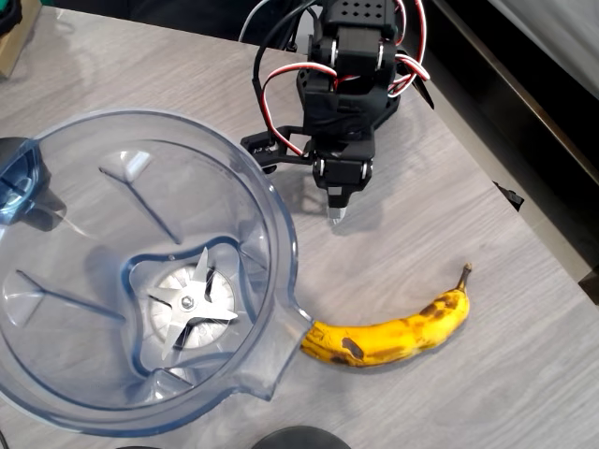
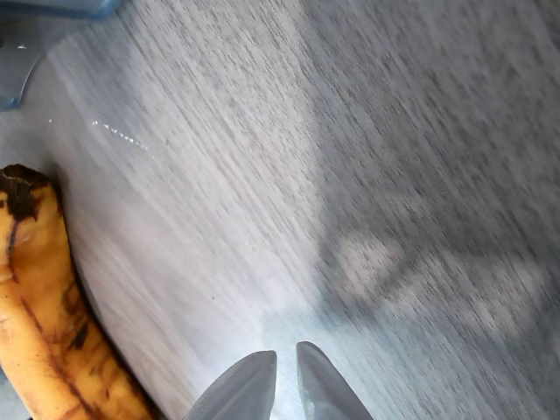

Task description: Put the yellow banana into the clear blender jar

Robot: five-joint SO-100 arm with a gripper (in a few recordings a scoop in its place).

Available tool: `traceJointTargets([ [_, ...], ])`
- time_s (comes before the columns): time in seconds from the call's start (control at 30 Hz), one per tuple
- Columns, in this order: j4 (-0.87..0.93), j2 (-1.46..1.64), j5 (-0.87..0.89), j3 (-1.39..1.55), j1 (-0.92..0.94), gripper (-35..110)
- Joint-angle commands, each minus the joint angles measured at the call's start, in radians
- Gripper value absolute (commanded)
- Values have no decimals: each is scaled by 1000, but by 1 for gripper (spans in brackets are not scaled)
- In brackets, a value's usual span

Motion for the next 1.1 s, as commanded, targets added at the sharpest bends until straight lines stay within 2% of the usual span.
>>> traceJointTargets([
  [0.0,9,34,0,9,5,0],
  [0.7,9,34,-6,9,-12,0],
  [1.07,-15,34,-3,9,-176,0],
])
